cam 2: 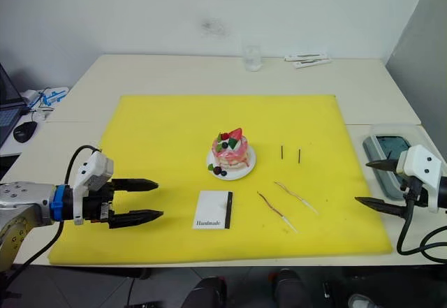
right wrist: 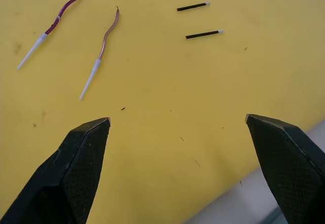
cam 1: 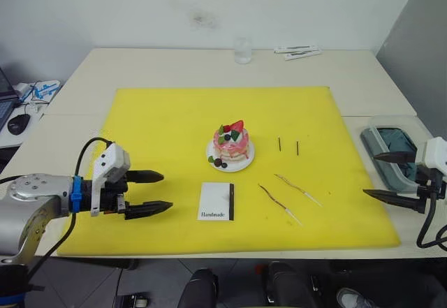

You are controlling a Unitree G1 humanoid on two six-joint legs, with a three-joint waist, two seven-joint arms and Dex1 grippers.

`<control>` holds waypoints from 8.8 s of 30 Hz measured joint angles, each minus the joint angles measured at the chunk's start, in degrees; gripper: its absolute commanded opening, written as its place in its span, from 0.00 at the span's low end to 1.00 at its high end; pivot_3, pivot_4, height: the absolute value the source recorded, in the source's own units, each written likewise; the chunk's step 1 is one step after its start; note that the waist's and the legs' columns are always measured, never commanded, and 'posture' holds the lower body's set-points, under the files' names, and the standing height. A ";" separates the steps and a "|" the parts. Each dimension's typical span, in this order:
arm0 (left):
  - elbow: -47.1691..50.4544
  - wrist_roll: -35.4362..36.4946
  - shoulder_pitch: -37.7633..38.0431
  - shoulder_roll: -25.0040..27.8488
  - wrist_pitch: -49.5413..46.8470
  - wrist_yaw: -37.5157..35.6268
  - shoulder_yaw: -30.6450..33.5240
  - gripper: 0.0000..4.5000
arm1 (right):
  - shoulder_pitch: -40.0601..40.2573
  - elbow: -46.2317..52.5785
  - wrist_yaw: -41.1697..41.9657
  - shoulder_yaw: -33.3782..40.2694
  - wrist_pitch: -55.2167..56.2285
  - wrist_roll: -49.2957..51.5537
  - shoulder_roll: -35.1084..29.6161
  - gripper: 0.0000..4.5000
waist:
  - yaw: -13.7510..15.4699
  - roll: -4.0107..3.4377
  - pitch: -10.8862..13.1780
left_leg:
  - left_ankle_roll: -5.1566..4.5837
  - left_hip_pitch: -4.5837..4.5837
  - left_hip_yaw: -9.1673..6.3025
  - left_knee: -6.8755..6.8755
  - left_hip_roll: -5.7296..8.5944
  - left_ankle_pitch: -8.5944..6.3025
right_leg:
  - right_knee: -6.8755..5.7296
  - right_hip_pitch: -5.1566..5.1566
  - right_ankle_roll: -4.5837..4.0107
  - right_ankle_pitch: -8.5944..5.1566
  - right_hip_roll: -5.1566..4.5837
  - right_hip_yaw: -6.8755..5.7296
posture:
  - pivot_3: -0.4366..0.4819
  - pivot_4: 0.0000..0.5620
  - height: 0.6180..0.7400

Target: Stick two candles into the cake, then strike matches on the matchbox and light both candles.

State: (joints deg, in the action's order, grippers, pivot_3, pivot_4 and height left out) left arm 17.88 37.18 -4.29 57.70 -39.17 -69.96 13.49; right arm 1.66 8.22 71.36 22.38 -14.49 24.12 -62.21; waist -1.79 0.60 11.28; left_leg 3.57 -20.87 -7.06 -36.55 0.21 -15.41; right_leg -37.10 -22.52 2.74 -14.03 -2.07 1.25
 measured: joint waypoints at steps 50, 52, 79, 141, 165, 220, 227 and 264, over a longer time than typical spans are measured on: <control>11.57 5.39 -7.58 -6.32 -2.57 4.59 -13.24 1.00 | -14.18 32.66 -36.42 -25.56 -46.46 2.52 9.01 0.99 | 0.10 0.01 0.00 | 0.00 -0.16 -0.05 -0.13 0.02 0.00 | 0.03 -0.08 0.01 0.01 0.02 0.00 | 0.48 0.27 1.00; 11.57 5.41 -7.58 -6.34 -2.57 4.63 -13.24 1.00 | -13.99 31.86 -37.23 -26.56 -46.42 1.60 9.75 0.99 | 0.09 0.01 0.00 | 0.00 -0.16 -0.05 -0.13 0.02 0.00 | 0.02 -0.09 0.02 0.01 0.02 0.00 | 0.48 0.27 1.00; 11.59 5.62 -7.72 -7.12 -2.72 5.71 -13.24 1.00 | -9.12 29.83 -38.68 -27.50 -46.03 -0.38 11.57 0.01 | 0.17 0.02 -0.01 | 0.00 -0.15 -0.07 -0.17 0.03 0.00 | 0.05 -0.05 0.01 0.01 0.02 0.00 | 0.48 0.27 1.00; 14.23 8.21 -8.49 -6.28 -4.87 6.02 -12.13 1.00 | 11.77 13.82 -11.64 -5.44 -23.41 -5.01 -6.64 0.01 | 0.10 0.05 0.02 | 0.00 -0.28 0.02 -0.15 0.01 0.00 | 0.09 -0.16 0.05 0.01 0.02 0.03 | 0.48 0.27 1.00; 15.51 9.57 -8.31 -6.39 -5.41 6.97 -12.16 1.00 | 7.10 16.95 -10.68 -8.51 -28.72 -3.06 -5.97 0.01 | 0.11 0.05 0.02 | 0.00 -0.26 0.02 -0.19 0.02 0.00 | 0.06 -0.15 0.08 0.02 0.02 0.04 | 0.48 0.27 1.00; 14.87 8.71 -8.25 -8.02 -5.10 9.30 -14.30 1.00 | -21.97 15.23 -17.13 -32.78 -47.47 -3.17 -4.41 0.00 | 0.09 0.04 0.02 | 0.00 -0.28 0.00 -0.21 0.03 0.00 | 0.04 -0.18 0.10 0.04 0.02 0.03 | 0.48 0.27 1.00; 14.86 8.70 -8.26 -8.05 -4.90 9.32 -14.29 1.00 | -21.98 15.52 -17.33 -30.81 -51.09 -0.63 -3.70 0.00 | 0.10 0.04 0.02 | 0.00 -0.28 -0.01 -0.21 0.03 0.00 | 0.04 -0.18 0.10 0.04 0.02 0.03 | 0.48 0.27 1.00; -0.32 43.19 -26.57 -29.77 -21.01 36.15 -6.39 1.00 | -45.59 12.54 -65.50 0.48 -66.86 66.99 44.75 0.00 | -0.21 -0.03 -0.02 | -0.01 -0.88 -0.22 -0.44 0.11 0.03 | -0.77 -1.00 -0.35 0.15 0.04 -0.04 | 0.48 0.27 1.00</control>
State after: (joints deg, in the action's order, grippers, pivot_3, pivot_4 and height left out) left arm 17.55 80.36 -30.86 27.93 -60.17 -33.81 7.10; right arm -43.93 20.76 5.86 22.85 -81.35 91.11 -17.46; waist -2.00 0.57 11.26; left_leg 3.56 -21.75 -7.28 -36.99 0.31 -15.38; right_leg -37.87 -23.52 2.39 -13.87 -2.03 1.21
